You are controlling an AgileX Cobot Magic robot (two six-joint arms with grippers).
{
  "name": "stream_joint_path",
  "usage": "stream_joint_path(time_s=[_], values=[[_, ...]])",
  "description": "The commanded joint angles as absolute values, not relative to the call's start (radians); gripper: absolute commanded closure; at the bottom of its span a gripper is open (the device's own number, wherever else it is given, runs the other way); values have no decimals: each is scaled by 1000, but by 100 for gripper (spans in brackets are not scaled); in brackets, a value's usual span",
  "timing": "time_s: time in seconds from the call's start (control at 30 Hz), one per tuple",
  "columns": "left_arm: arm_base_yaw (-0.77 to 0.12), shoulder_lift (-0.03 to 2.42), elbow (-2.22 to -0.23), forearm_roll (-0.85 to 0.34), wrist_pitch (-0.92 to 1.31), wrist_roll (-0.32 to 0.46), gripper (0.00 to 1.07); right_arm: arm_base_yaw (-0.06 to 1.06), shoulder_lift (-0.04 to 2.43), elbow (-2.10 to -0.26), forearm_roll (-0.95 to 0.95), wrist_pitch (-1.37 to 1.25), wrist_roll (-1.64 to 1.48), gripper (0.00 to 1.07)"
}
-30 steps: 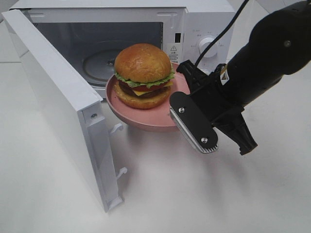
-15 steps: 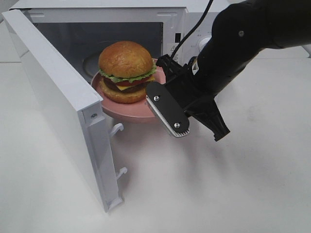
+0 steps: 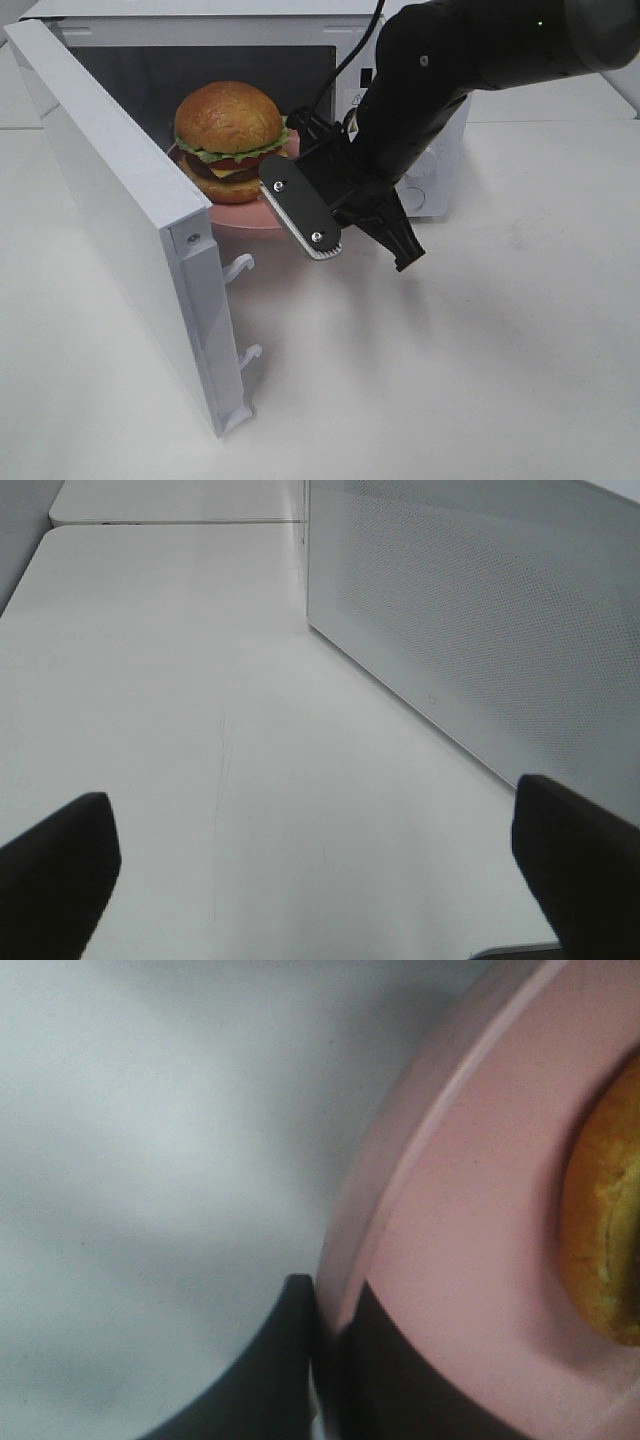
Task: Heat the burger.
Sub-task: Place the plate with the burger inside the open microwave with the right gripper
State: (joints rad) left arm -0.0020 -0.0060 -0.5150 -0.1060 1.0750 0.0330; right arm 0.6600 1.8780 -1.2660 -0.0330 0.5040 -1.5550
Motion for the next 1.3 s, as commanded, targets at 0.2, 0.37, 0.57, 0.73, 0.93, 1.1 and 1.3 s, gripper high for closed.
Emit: stream_joint_path(time_s=[0.2,0.37,0.57,0.73,0.93,1.1,1.3], values=[[-6,-22,-515,-114,1065,32,7,655,1958,-1422,-47,494,-1503,107],[-6,-22,-515,-114,1065,32,7,655,2011,-1496,-79,523,-1443,107],[-6,-22,-515,-114,1065,32,7,655,2066,-1581,-123,542,-1369,107],[-6,-22,-515,-114,1065,32,7,655,2109,-1640,-134,552,-1362,107],[-6,-22,-515,-114,1065,32,7,655,2154,-1699,-151,569,-1324,107],[-6,-22,-515,-114,1065,32,7,655,2202,-1773,-181,585,-1307,107],[-6,-22,-515,-114,1065,32,7,655,2265,-1870,-202,608,-1299,107]])
